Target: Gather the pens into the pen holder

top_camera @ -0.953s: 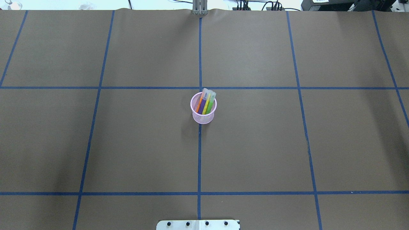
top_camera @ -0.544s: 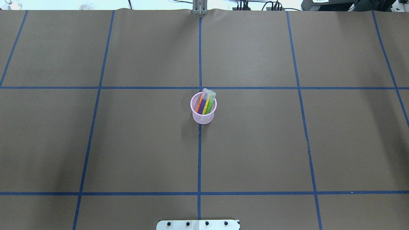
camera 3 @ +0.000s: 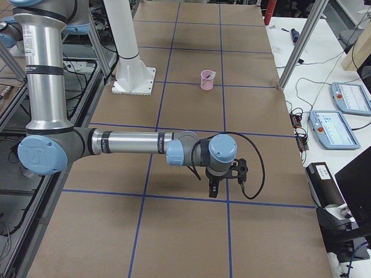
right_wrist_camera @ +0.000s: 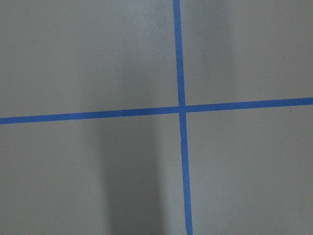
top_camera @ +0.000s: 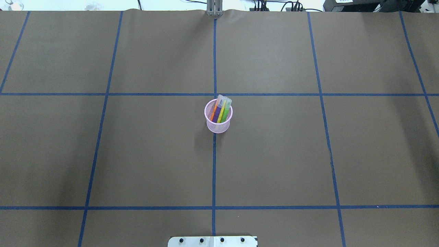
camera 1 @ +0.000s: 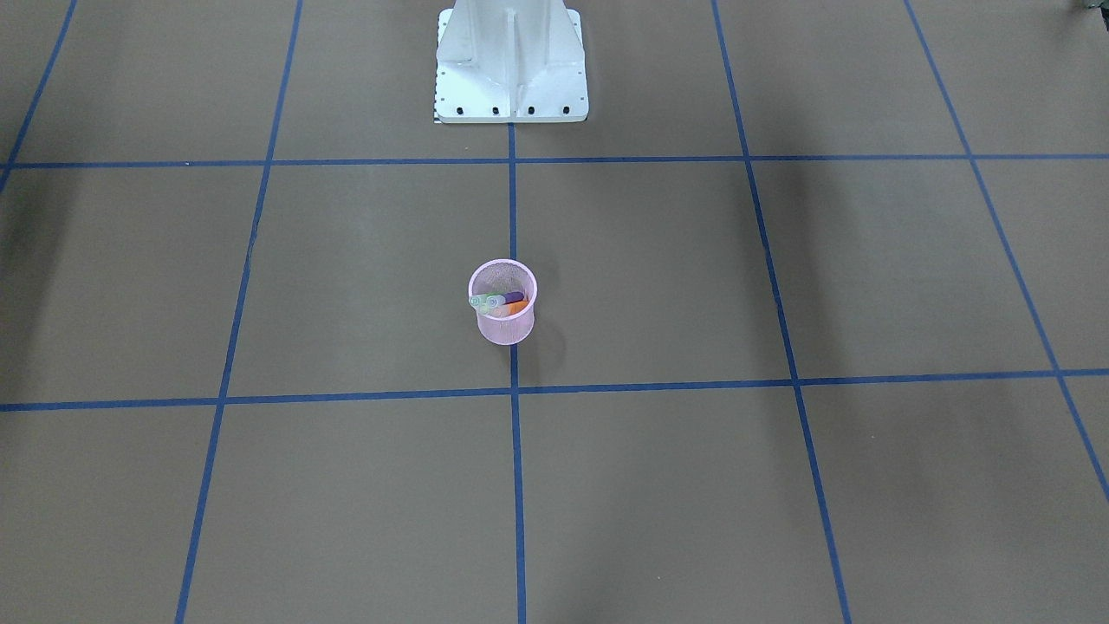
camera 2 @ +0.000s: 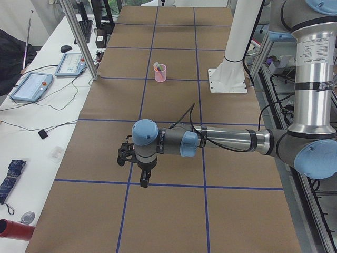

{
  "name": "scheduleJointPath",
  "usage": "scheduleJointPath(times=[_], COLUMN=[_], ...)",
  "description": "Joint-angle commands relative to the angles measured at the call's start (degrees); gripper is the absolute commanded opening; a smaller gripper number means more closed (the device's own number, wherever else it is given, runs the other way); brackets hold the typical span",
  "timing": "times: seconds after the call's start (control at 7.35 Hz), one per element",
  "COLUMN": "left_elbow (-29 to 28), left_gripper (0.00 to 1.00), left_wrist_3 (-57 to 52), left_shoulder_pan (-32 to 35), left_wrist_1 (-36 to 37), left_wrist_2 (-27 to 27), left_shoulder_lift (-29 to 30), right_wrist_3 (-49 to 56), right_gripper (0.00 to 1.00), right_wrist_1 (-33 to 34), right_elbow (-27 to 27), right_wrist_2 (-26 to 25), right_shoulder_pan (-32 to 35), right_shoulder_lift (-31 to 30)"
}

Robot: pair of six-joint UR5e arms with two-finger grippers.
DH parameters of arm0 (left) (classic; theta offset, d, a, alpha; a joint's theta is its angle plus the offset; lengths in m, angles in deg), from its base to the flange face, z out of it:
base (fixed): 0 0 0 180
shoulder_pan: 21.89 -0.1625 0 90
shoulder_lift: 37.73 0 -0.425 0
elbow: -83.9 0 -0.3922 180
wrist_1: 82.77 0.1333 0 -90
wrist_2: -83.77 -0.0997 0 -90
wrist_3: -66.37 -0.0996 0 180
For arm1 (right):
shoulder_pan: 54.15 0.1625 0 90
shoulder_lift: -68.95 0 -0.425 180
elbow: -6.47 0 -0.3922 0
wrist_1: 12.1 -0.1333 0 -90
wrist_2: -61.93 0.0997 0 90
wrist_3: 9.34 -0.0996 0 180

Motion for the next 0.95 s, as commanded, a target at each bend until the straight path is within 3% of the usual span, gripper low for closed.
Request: scheduleJointPath(times=[0.0,0.82], left_elbow=[-0.2,-0.2], left_gripper=[1.00,1.00], left_wrist_3=[-0.2,0.0], left_shoulder_pan=[0.0,0.0], left_wrist_1=[-0.1,0.0], left_wrist_2=[0.0,-0.1], left_shoulder_lift=[0.0,0.1], right_wrist_3=[0.0,0.0], right_gripper=[1.00,1.00], right_wrist_1=[-0.1,-0.4], right_elbow=[0.0,-0.5], right_wrist_2=[0.0,0.2], right_shoulder_pan=[0.0,0.1], right_shoulder_lift=[-0.5,-2.7])
